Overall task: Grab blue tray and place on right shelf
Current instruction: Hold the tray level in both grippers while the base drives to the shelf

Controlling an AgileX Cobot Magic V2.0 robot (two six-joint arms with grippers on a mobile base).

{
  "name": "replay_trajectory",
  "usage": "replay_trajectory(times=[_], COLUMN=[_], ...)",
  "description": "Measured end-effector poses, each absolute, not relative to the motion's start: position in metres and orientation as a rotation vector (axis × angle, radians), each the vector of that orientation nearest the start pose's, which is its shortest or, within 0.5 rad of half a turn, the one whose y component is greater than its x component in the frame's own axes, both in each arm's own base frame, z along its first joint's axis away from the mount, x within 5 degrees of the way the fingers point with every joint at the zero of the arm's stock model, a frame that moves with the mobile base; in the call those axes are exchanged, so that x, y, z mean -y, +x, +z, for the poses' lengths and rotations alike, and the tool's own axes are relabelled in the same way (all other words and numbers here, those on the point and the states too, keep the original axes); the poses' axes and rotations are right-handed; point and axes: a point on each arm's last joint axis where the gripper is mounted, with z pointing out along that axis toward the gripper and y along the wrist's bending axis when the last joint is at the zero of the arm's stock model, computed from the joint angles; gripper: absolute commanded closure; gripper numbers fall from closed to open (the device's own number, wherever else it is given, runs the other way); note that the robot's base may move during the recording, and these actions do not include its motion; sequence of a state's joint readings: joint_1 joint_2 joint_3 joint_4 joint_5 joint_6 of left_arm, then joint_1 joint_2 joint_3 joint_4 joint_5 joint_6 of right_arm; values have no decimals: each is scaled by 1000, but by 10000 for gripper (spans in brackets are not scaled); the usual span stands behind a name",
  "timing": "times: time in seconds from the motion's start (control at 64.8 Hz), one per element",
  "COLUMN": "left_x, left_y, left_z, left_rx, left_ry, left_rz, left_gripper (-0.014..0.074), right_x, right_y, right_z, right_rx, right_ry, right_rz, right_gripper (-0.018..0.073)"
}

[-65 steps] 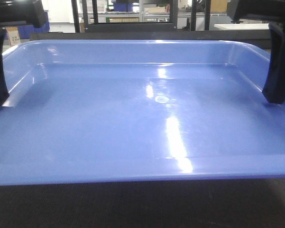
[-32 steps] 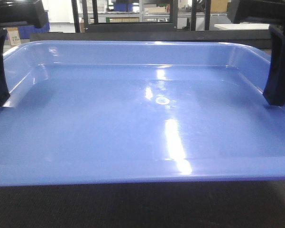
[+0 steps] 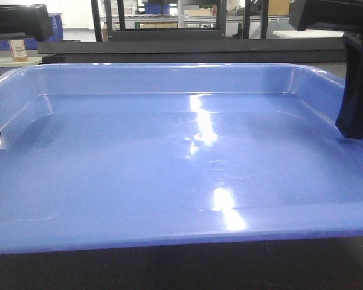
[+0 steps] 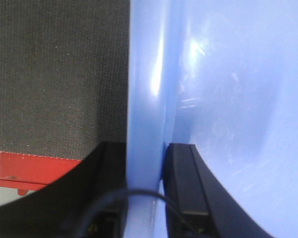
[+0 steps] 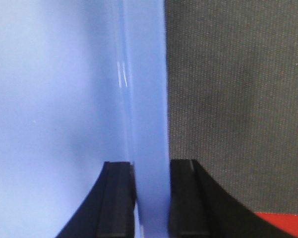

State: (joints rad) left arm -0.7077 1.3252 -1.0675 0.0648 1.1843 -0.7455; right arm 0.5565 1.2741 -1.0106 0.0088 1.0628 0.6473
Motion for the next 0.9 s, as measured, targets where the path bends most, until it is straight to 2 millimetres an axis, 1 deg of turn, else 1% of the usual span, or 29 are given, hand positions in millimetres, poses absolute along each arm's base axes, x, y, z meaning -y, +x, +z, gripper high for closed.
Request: replay_trajectory(times=[0.185,0.401,0.895], left_x=[151,151,151], left_y=[187,195,196], left_z=[297,299,300], left_rx=[-2920,-2817,-2808], left_ry=[-25,26,30], left_rz=[-144,-113,-107], left_gripper=[523,523,523], right_x=[-125,-125,-126], right_y=[199,200,200], right_z=[296,297,297], right_rx=[-2856,-2841,-2841], right_ry=[134,139,147], right_rz=[281,296,300], right_gripper=[393,393,393])
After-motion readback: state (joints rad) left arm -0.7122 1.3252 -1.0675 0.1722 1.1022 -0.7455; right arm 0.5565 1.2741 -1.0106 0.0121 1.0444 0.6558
